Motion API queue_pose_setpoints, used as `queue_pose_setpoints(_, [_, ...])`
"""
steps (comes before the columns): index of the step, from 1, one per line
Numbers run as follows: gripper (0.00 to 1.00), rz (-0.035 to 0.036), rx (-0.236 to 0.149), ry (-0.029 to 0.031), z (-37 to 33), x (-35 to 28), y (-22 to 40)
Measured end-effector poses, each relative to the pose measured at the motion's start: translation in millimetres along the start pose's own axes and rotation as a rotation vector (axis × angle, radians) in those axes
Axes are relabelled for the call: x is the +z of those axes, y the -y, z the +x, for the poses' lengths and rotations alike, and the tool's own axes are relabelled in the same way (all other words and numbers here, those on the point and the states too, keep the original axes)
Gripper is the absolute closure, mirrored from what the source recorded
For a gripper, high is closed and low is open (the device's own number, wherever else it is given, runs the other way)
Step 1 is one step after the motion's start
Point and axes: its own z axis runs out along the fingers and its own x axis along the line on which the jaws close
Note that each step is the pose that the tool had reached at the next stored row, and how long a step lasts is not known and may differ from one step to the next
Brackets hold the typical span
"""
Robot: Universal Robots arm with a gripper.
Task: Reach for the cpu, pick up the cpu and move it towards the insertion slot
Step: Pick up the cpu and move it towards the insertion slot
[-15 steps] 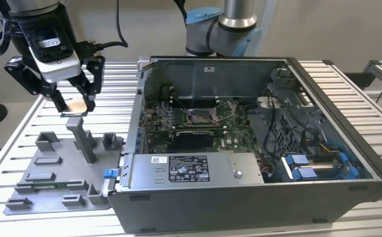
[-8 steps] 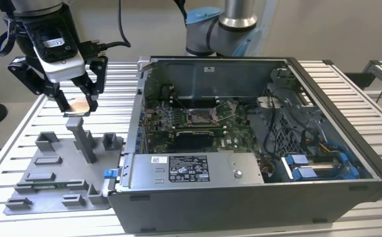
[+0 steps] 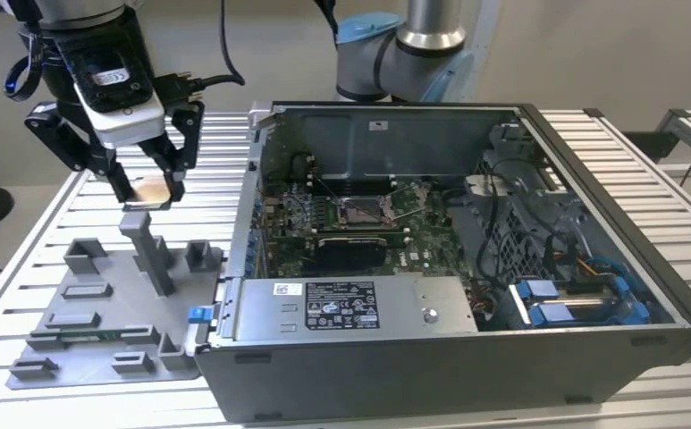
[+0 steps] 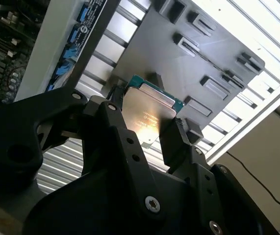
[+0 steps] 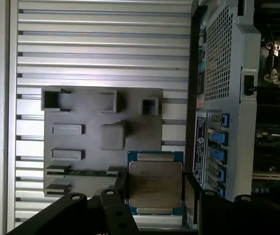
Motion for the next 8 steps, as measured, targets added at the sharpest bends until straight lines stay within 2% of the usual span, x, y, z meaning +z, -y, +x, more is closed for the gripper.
queue_pose_setpoints(4, [1.00, 0.0001, 0.000, -0.0001, -12.5, -0.1, 0.1])
queue_pose_setpoints(8, [1.00, 0.0001, 0.000, -0.0002, -27.9, -0.1, 0.3])
